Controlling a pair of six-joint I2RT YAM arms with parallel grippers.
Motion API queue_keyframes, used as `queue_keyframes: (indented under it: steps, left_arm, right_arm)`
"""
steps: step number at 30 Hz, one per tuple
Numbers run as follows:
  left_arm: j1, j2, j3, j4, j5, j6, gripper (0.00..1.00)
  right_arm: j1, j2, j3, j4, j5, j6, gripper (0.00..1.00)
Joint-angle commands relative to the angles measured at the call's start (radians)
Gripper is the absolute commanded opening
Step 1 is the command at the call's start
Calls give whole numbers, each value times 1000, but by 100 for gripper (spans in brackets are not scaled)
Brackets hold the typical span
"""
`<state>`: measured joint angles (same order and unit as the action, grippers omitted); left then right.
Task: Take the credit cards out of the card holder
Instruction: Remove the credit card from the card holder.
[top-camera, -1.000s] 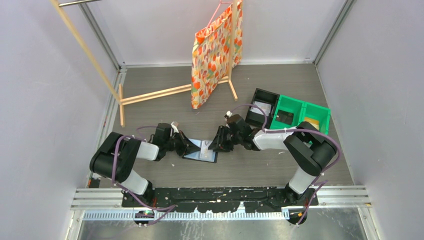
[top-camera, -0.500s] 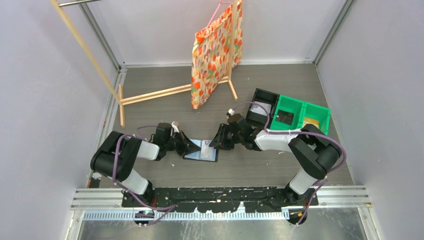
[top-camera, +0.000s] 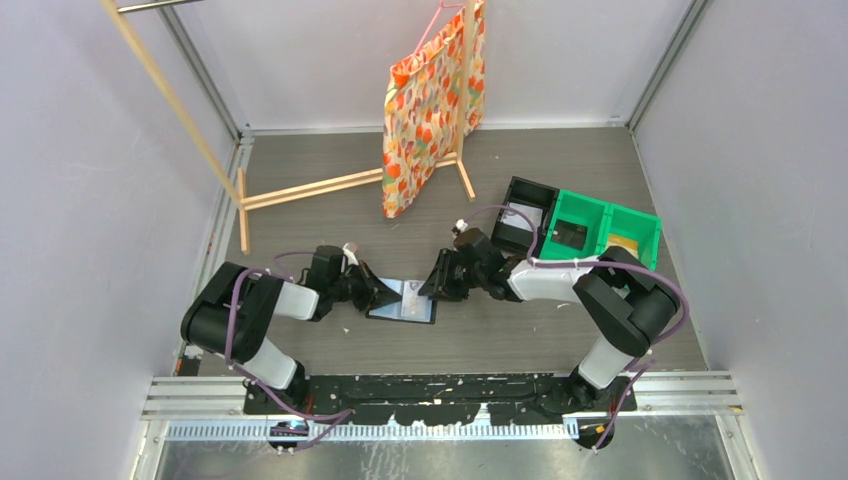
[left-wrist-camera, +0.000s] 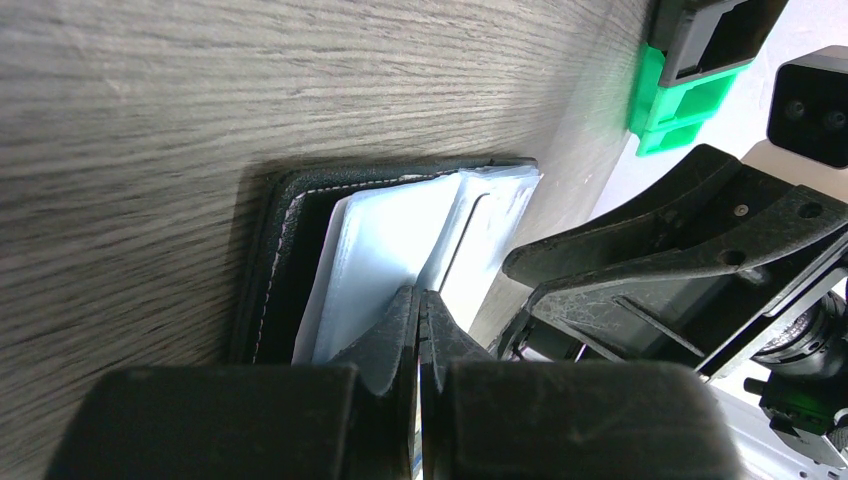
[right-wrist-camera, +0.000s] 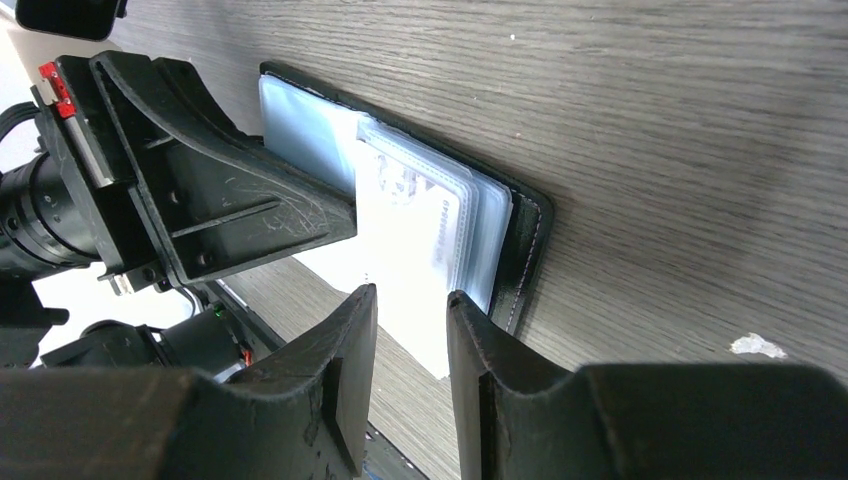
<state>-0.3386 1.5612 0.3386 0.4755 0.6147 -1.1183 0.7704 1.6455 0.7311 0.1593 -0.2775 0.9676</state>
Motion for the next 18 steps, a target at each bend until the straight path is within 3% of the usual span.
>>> queue_keyframes:
  steps: [1,18]
  left_arm:
    - [-3,1,5,28,3,14,1]
    - [-3,3,5,31,8,14,1]
  right_arm:
    - [4,16,33,26,-16,1,37]
    - [17,16,37,71,-53,-3,34]
